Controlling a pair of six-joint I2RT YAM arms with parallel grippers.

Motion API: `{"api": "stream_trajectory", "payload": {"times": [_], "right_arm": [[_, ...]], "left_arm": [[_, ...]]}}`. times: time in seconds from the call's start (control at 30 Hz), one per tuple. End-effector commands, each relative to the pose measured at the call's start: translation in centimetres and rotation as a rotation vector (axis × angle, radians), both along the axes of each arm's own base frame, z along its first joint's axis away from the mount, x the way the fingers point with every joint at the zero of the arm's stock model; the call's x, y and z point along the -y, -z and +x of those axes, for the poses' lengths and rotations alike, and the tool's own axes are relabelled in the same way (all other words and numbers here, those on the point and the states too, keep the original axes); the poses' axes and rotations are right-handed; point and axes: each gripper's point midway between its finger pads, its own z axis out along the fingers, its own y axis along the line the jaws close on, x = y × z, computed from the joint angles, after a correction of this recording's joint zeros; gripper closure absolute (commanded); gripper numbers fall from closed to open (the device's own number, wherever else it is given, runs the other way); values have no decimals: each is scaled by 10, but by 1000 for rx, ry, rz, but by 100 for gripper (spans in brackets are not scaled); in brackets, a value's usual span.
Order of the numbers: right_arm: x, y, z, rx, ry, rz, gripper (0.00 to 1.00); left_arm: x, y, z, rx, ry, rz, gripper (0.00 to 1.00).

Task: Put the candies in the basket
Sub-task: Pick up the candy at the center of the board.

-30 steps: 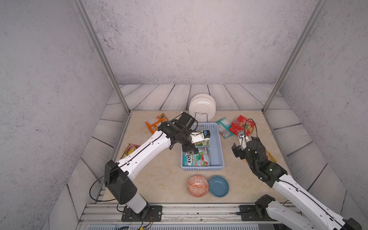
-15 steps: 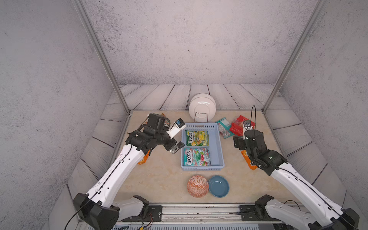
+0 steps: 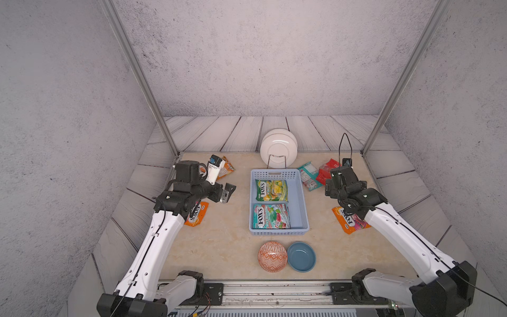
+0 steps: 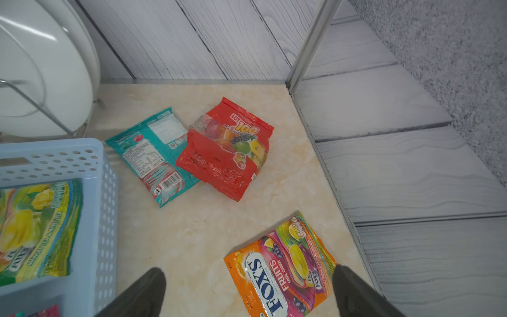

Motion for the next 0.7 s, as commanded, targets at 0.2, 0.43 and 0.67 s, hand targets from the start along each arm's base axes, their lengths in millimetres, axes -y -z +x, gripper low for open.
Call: {"api": "stream_trajectory", "payload": {"times": [0.2, 0.43, 0.67], "right_arm": [[38, 42, -5, -123, 248, 70, 2], [61, 72, -3, -198, 383, 117, 7], [72, 108, 0, -279, 500, 219, 12]], "left_arm": [[-17, -6, 2, 30, -67, -96, 1], [-15, -4, 0, 24, -57, -117, 1], [-14, -3, -2, 23, -46, -118, 1]]}}
